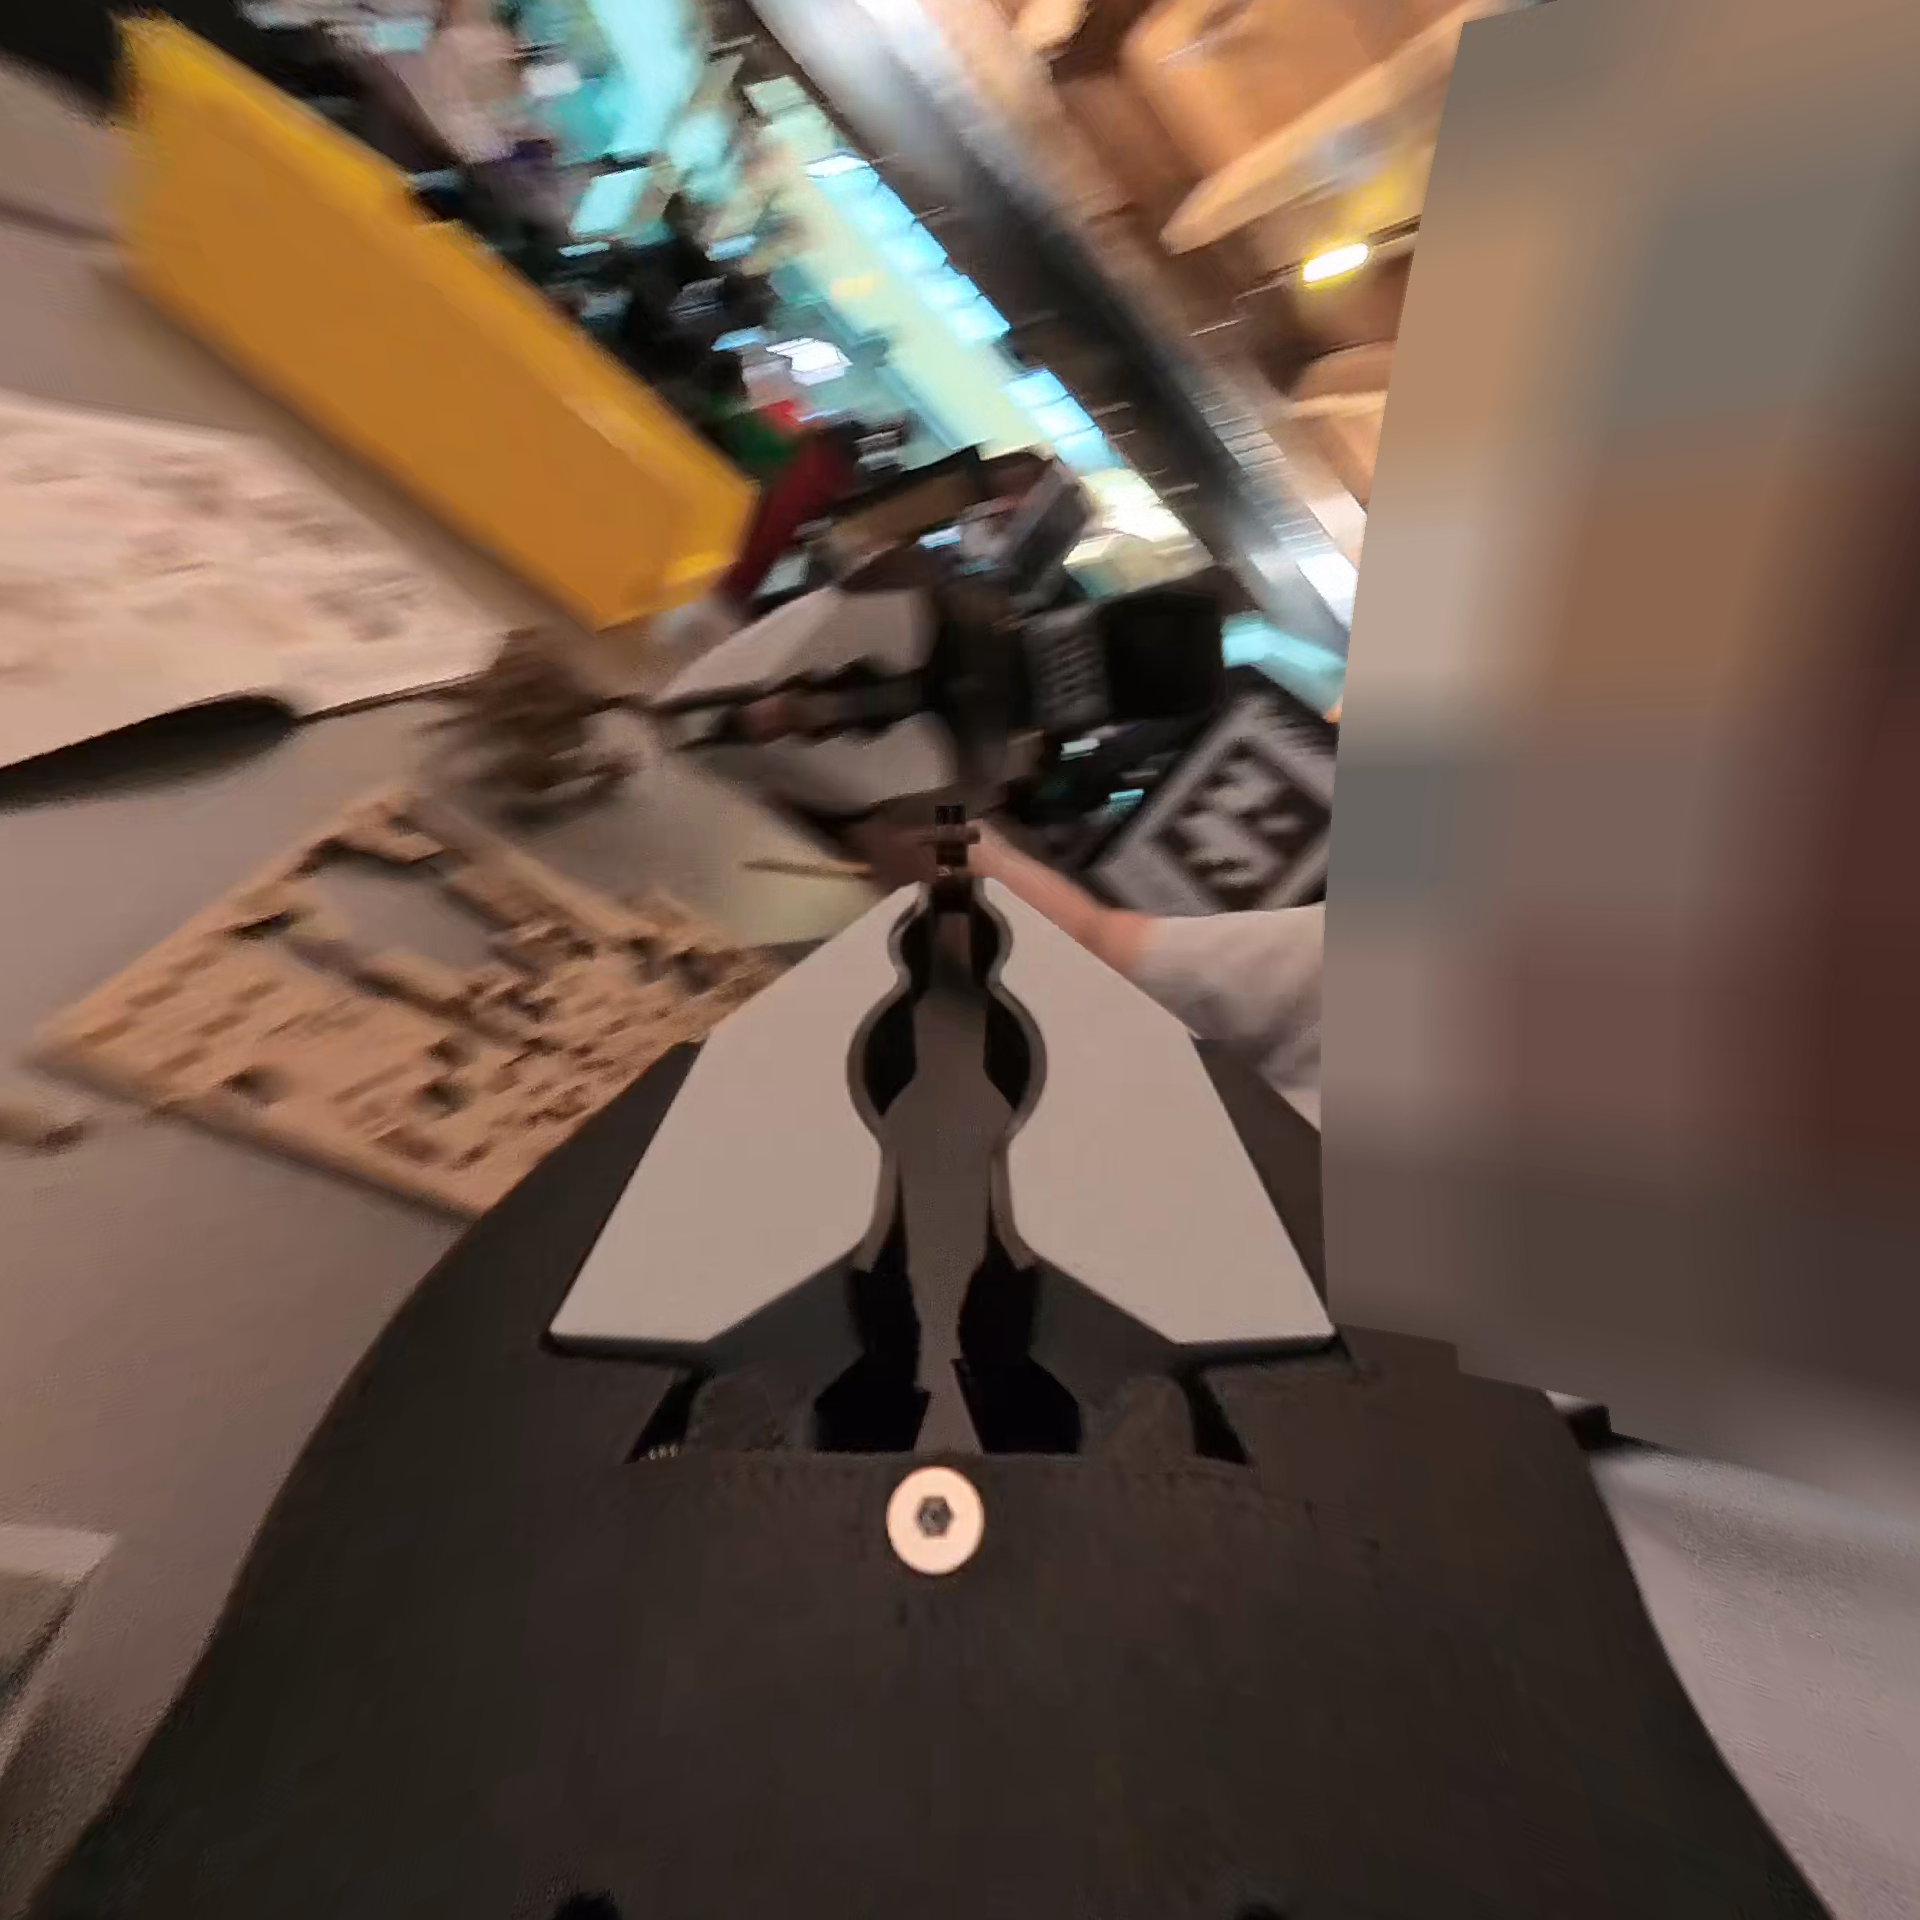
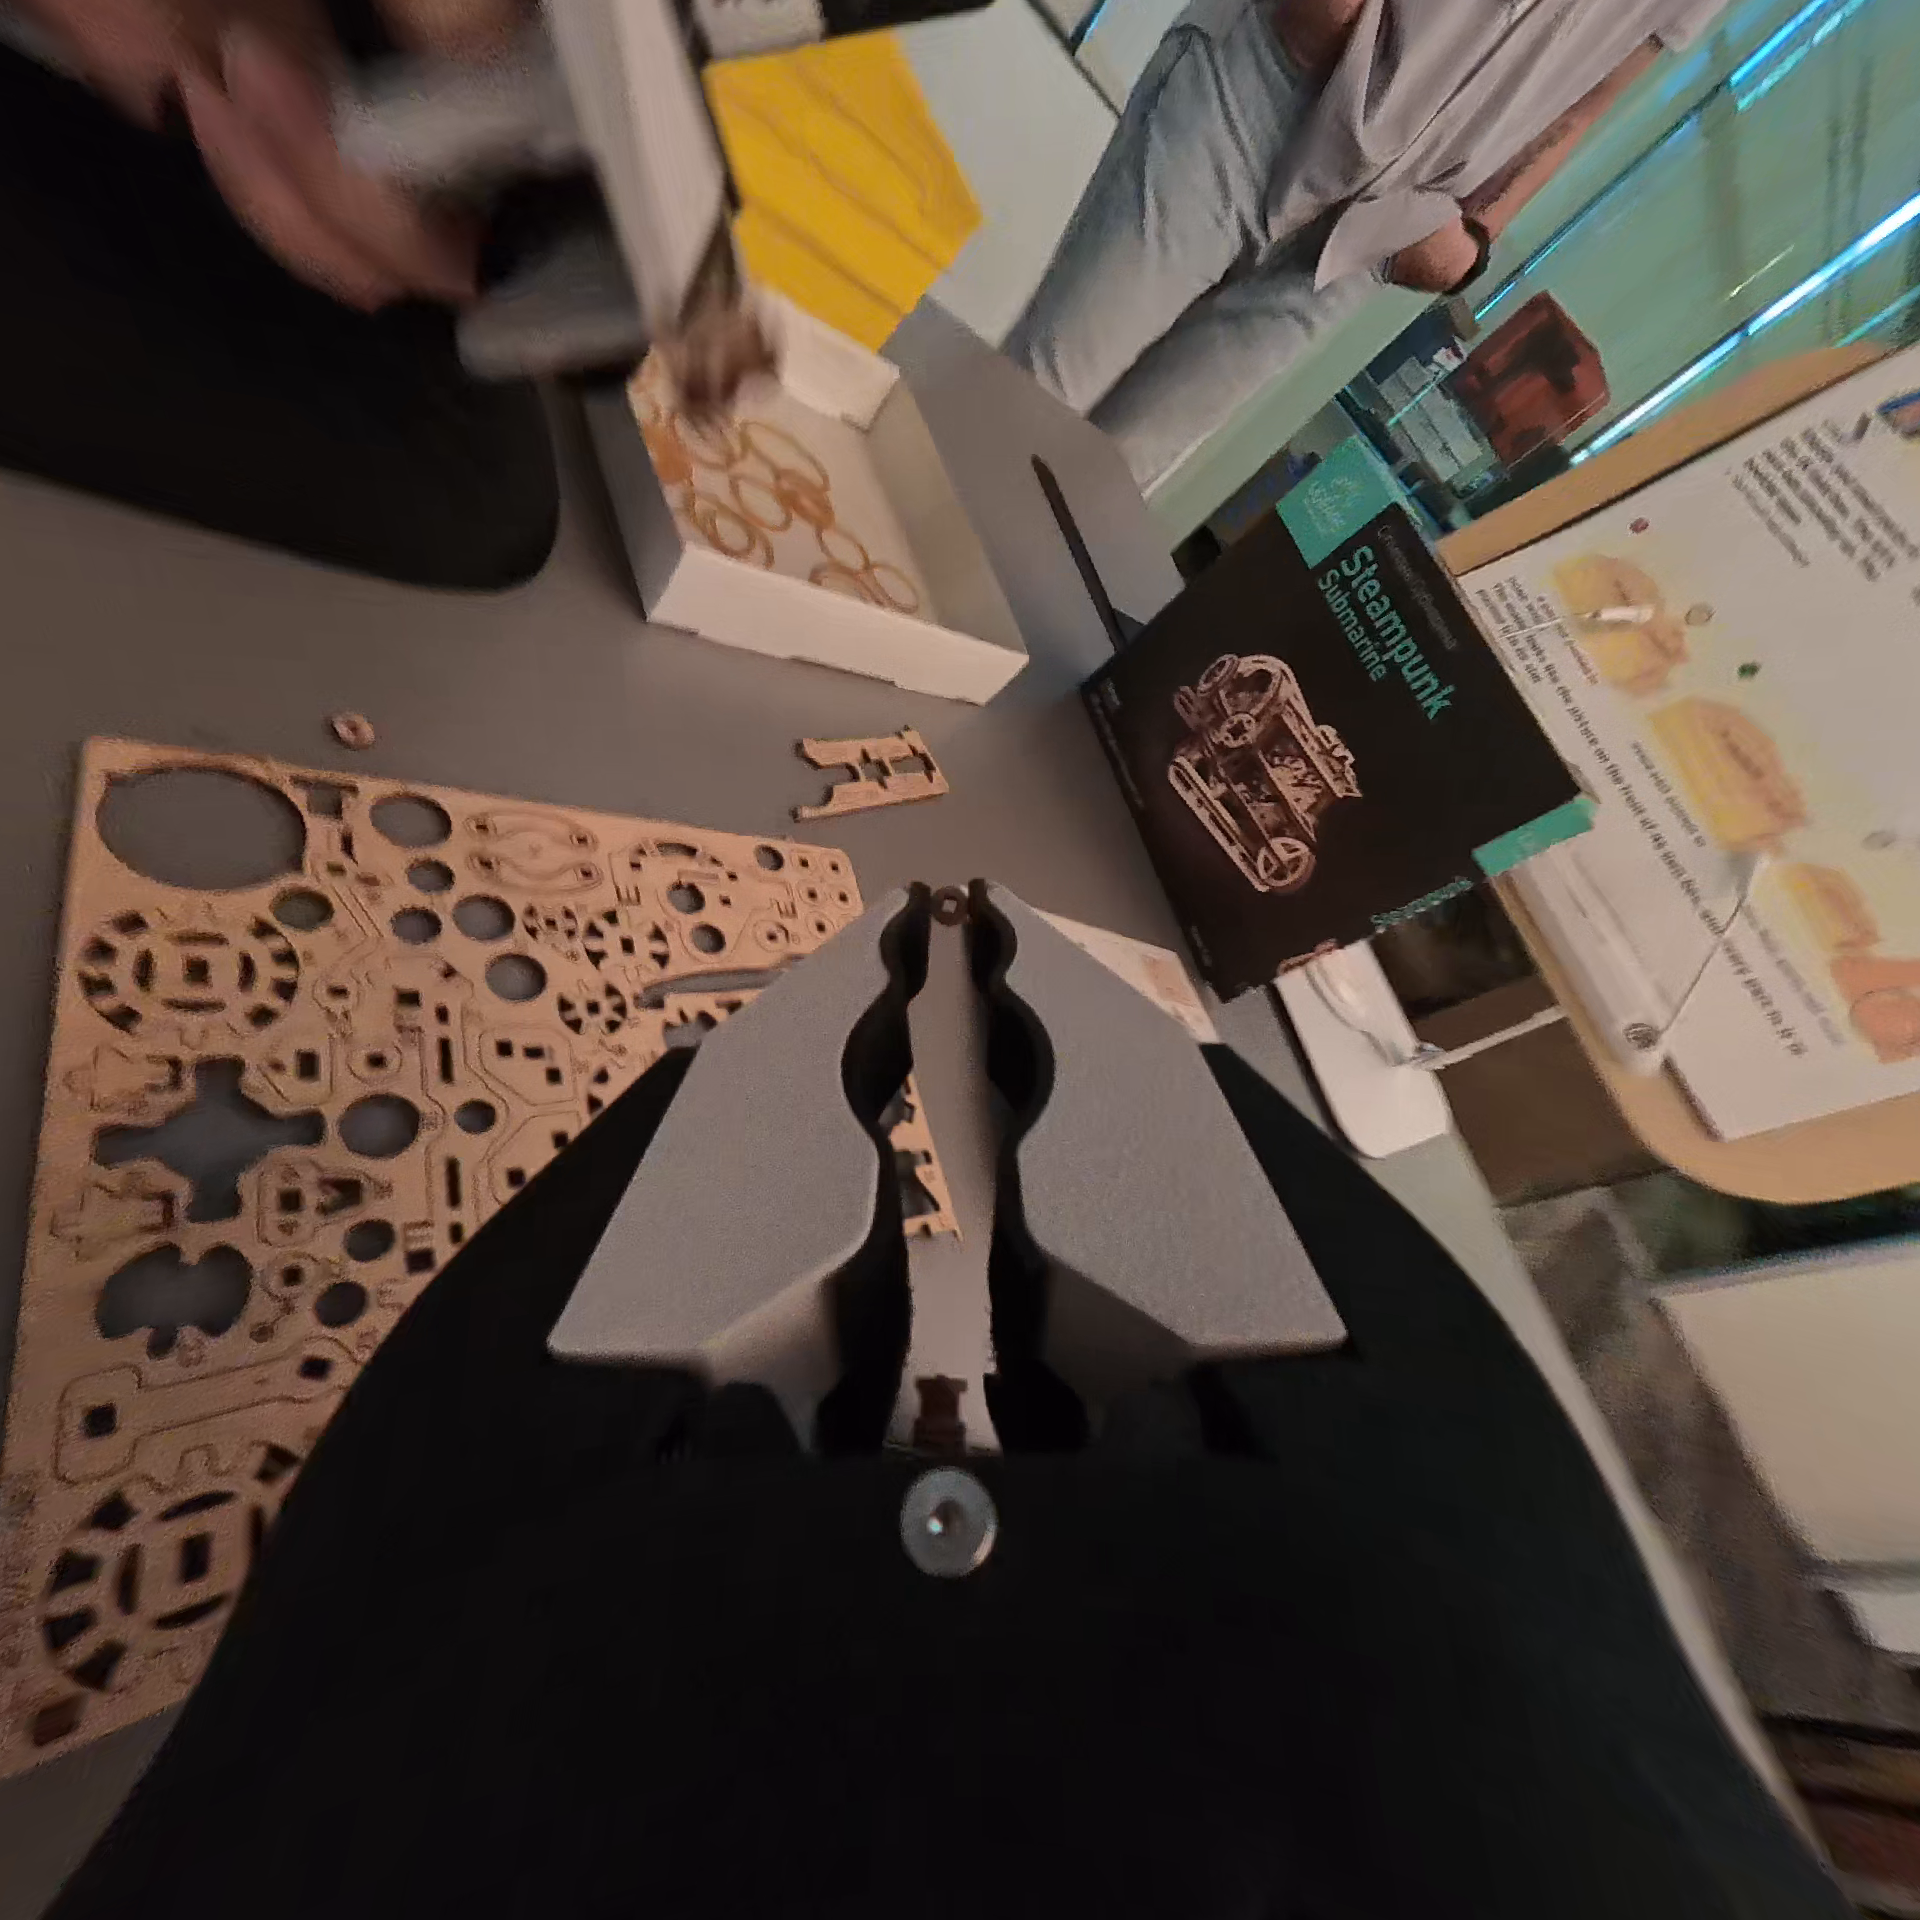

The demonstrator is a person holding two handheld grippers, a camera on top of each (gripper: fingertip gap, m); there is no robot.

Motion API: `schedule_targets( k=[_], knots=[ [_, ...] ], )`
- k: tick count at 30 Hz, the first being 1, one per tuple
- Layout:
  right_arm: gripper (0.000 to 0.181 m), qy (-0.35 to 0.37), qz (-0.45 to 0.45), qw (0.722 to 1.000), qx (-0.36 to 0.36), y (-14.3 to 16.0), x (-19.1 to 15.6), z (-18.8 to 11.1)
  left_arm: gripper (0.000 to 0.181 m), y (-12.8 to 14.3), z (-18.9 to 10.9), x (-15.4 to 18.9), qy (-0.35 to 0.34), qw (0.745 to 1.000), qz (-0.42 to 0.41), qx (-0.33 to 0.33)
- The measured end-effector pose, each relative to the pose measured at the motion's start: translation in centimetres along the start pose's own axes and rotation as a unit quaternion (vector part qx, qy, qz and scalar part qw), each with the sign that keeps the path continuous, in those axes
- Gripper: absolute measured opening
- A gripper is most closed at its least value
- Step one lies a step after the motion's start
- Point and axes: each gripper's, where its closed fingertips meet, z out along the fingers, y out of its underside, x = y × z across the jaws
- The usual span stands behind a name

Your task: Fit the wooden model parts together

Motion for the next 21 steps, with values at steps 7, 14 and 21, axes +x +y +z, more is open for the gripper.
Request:
schedule_targets(
  k=[7, 14, 21],
  knots=[
    [0.006, -0.054, 0.034, 0.996, 0.058, -6.1, -3.8, 1.1, 0.004, 1.5, 0.4, -3.0, -0.093, 0.995, -0.041, -0.017],
    [0.006, -0.044, -0.001, 0.999, 0.023, -5.2, -4.6, 2.4, 0.004, 2.3, 0.1, -3.9, -0.11, 0.991, -0.064, -0.028],
    [0.006, -0.057, 0.008, 0.998, 0.022, -5.0, -5.0, 2.8, 0.004, 2.7, 0.5, -3.8, -0.11, 0.992, -0.056, -0.04]
  ],
)
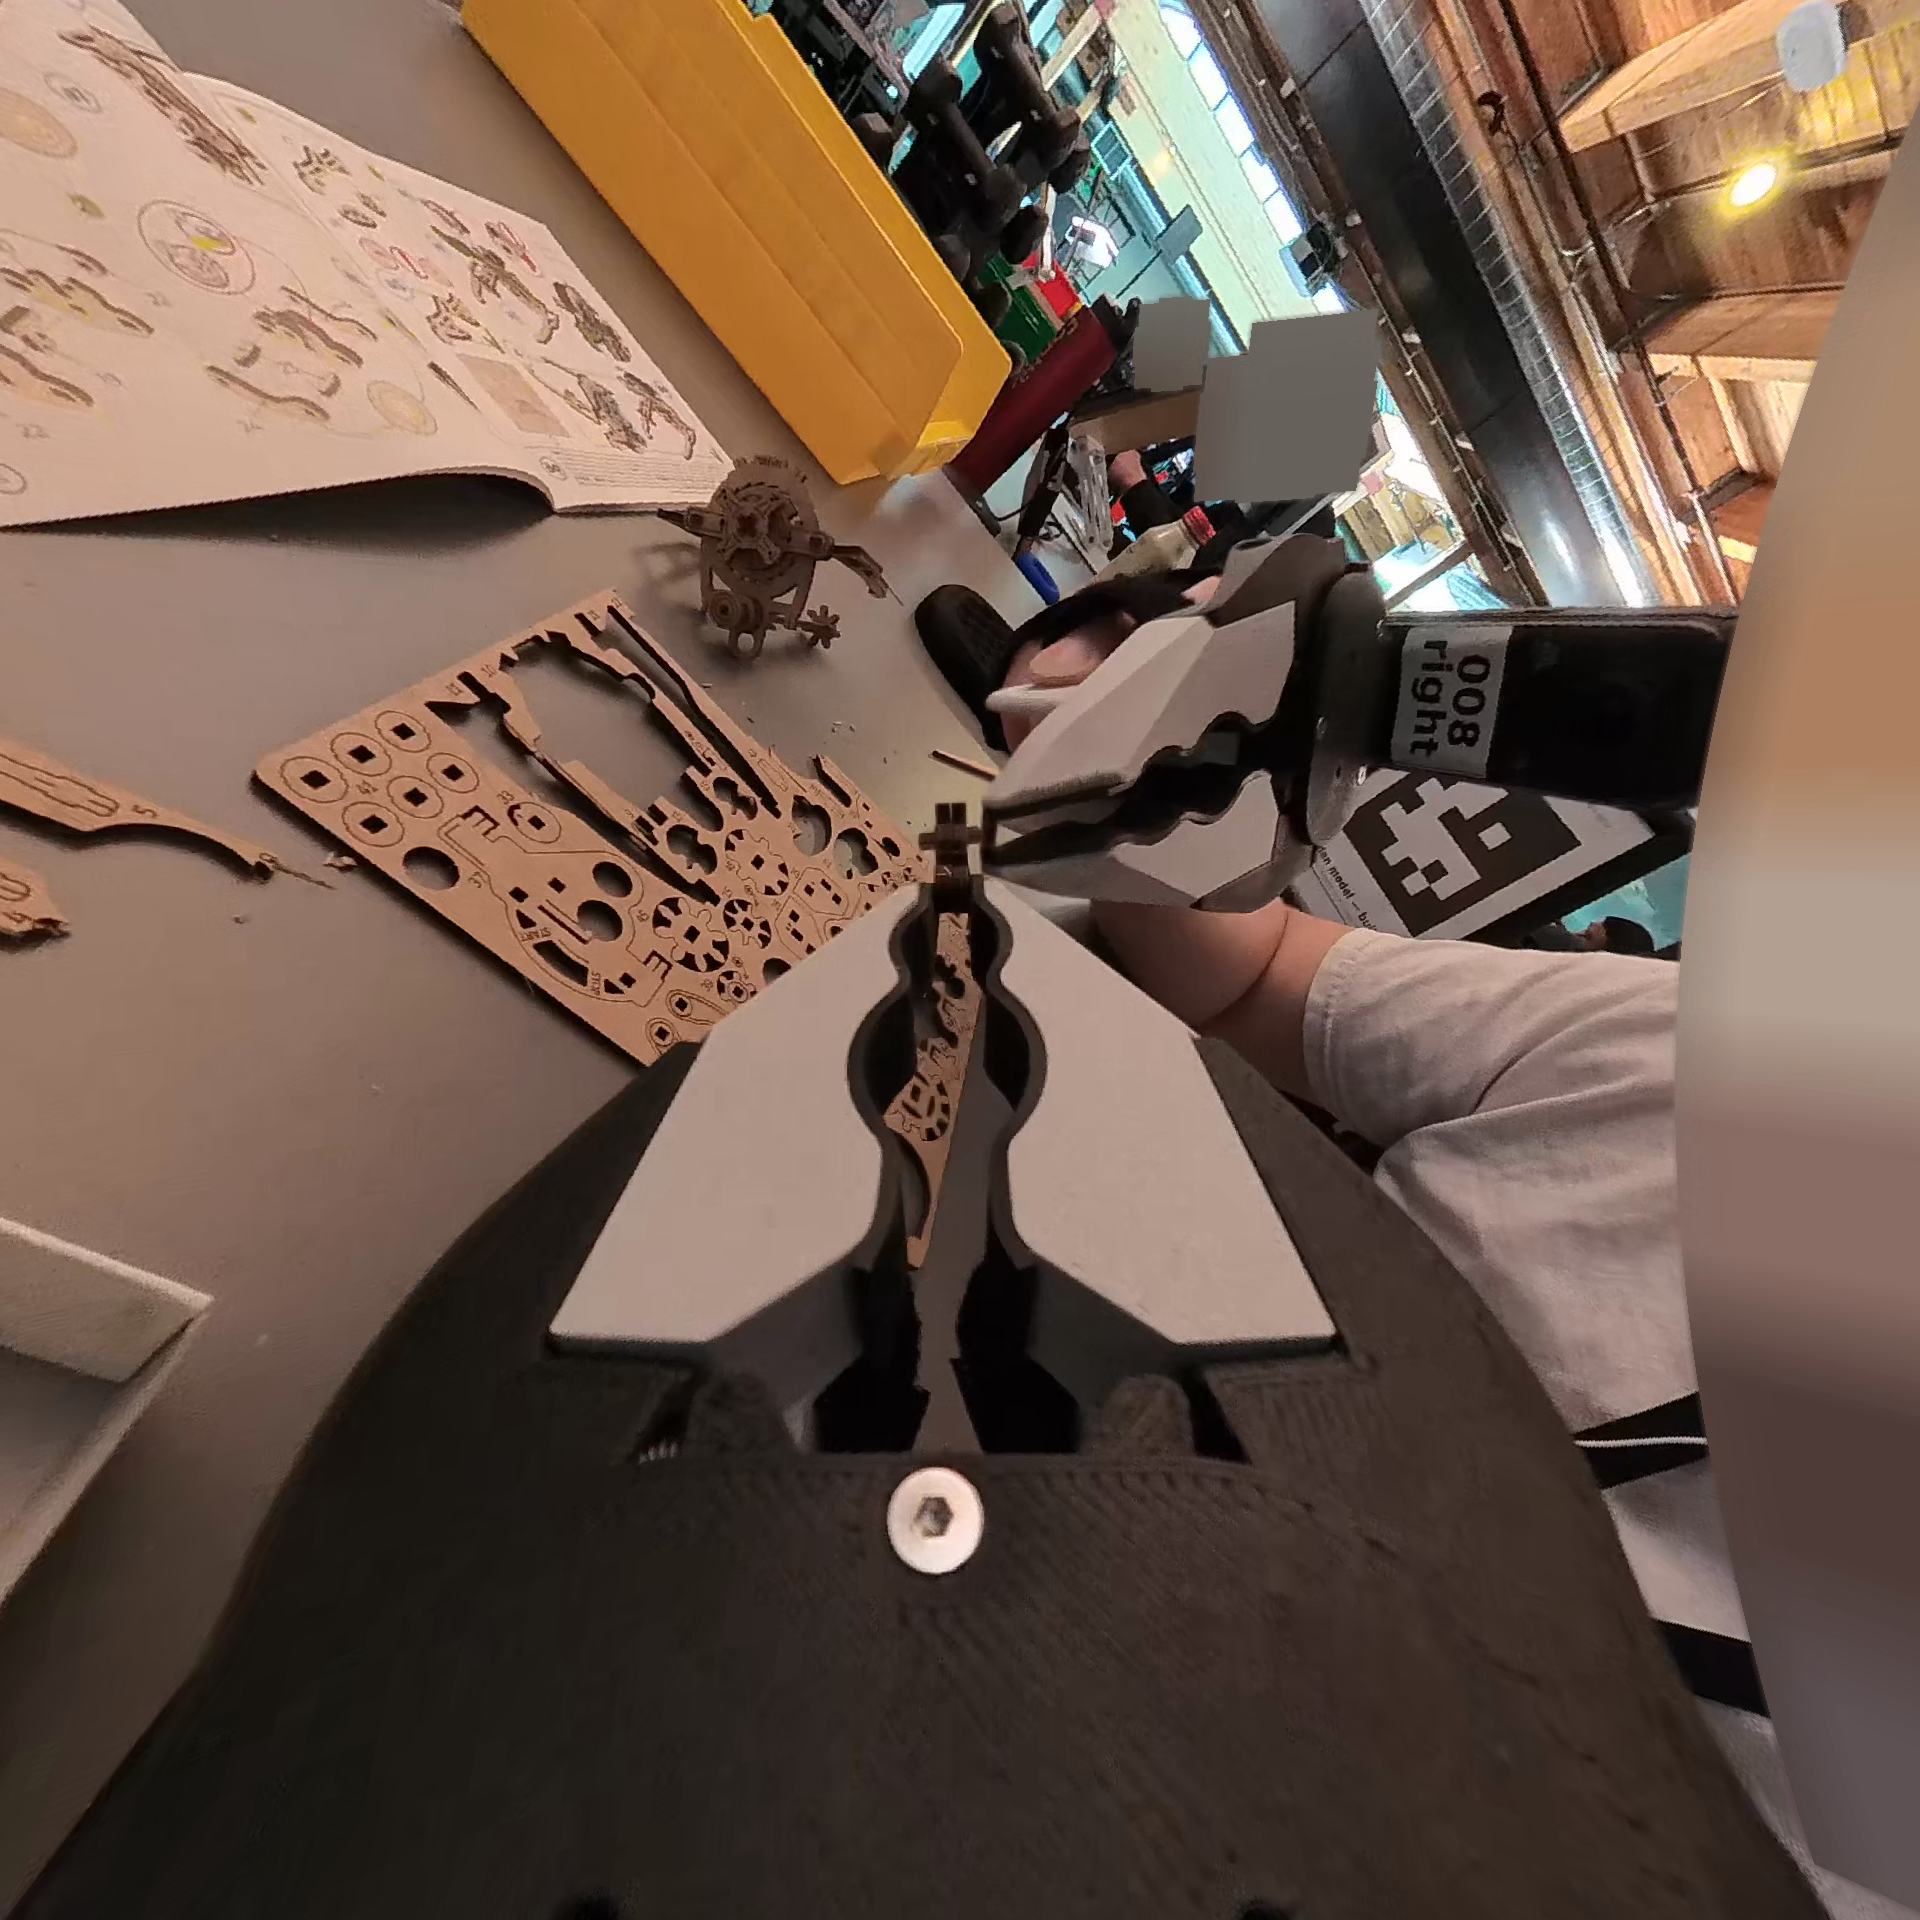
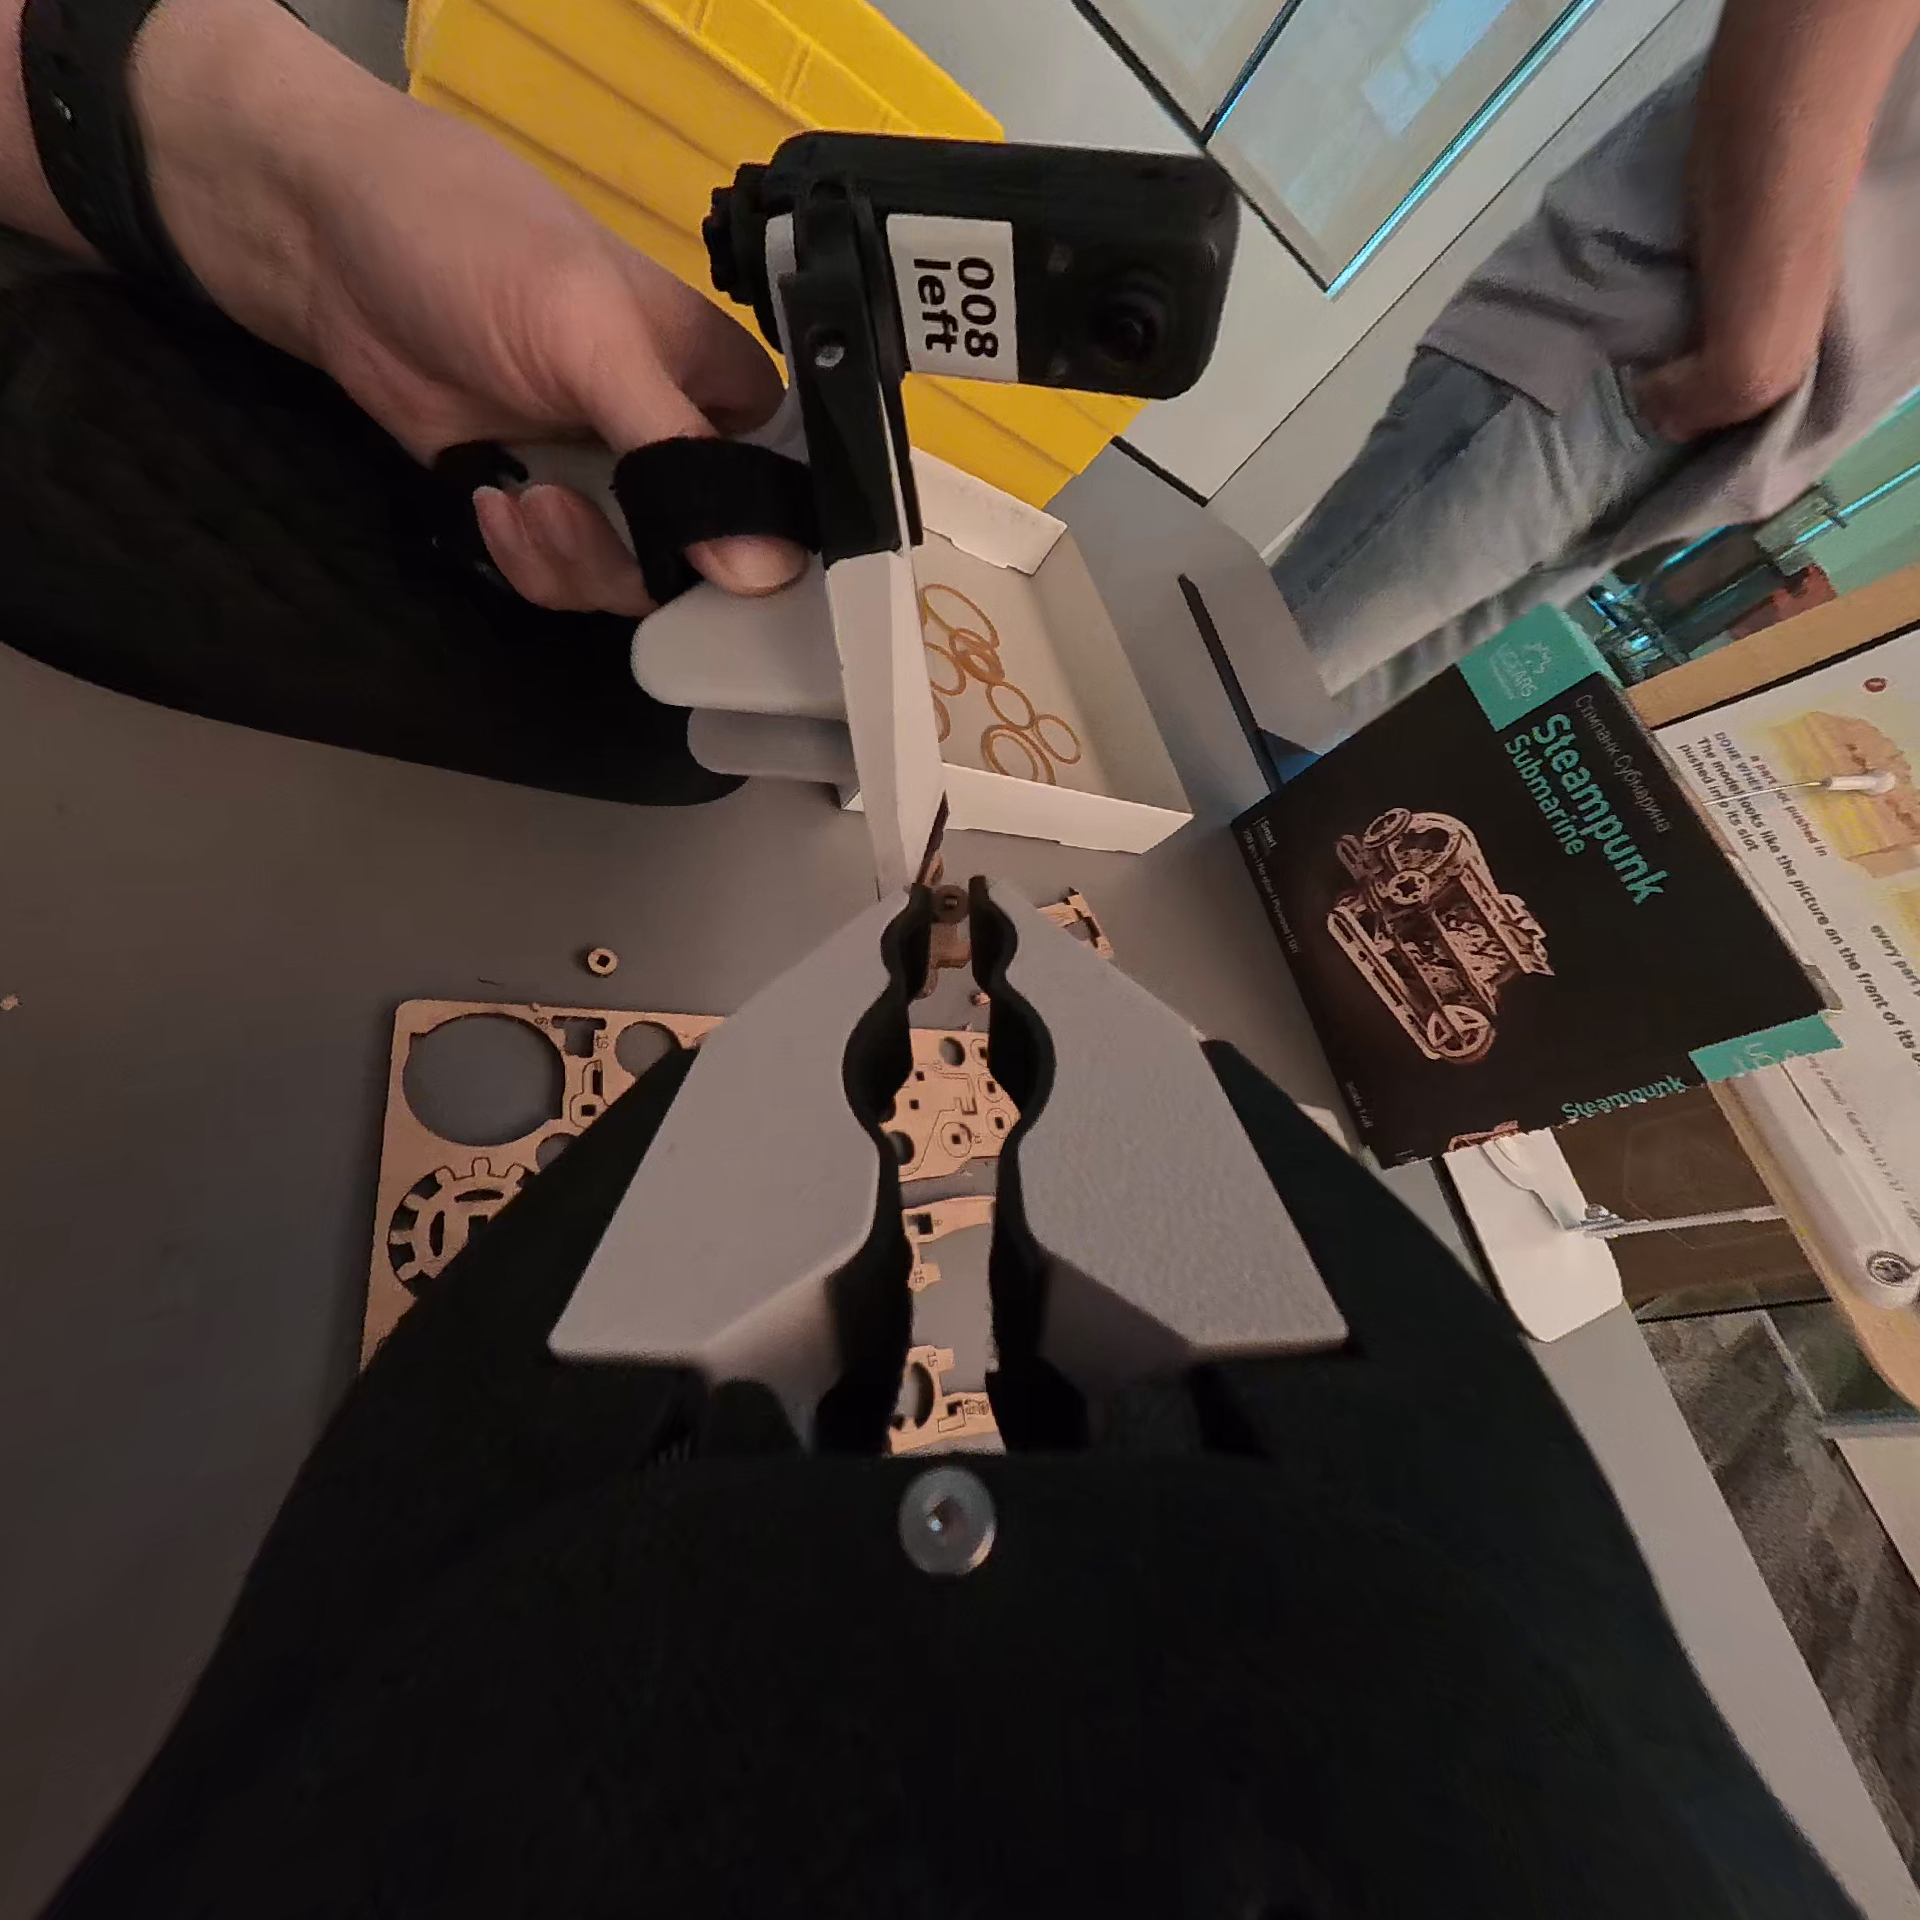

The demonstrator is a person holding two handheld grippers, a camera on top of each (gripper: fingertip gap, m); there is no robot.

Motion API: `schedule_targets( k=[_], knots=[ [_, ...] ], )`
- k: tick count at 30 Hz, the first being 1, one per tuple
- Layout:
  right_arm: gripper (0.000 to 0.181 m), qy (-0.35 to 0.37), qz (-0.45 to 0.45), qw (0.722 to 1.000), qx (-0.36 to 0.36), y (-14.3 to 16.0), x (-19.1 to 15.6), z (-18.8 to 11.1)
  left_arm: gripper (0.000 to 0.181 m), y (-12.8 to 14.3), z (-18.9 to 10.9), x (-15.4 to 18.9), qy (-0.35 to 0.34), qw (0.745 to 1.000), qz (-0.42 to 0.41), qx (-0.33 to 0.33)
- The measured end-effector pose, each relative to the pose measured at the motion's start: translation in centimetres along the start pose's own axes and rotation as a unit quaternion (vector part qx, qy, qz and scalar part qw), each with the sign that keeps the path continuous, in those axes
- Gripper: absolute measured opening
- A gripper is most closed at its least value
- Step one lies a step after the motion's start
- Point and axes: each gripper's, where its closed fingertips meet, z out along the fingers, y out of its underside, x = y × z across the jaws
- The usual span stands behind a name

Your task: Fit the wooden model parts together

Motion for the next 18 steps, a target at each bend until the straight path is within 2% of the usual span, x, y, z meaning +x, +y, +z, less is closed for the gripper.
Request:
schedule_targets(
  k=[12, 18],
  knots=[
    [0.006, -0.033, 0.042, 0.999, -0.003, 0.4, -0.5, -0.1, 0.004, 0.6, 0.2, 0.0, -0.002, 1.0, 0.01, -0.018],
    [0.005, -0.079, 0.096, 0.992, 0.014, 0.4, -1.9, 0.5, 0.004, 2.0, -0.6, -0.2, 0.001, 0.997, -0.01, -0.072]
  ],
)
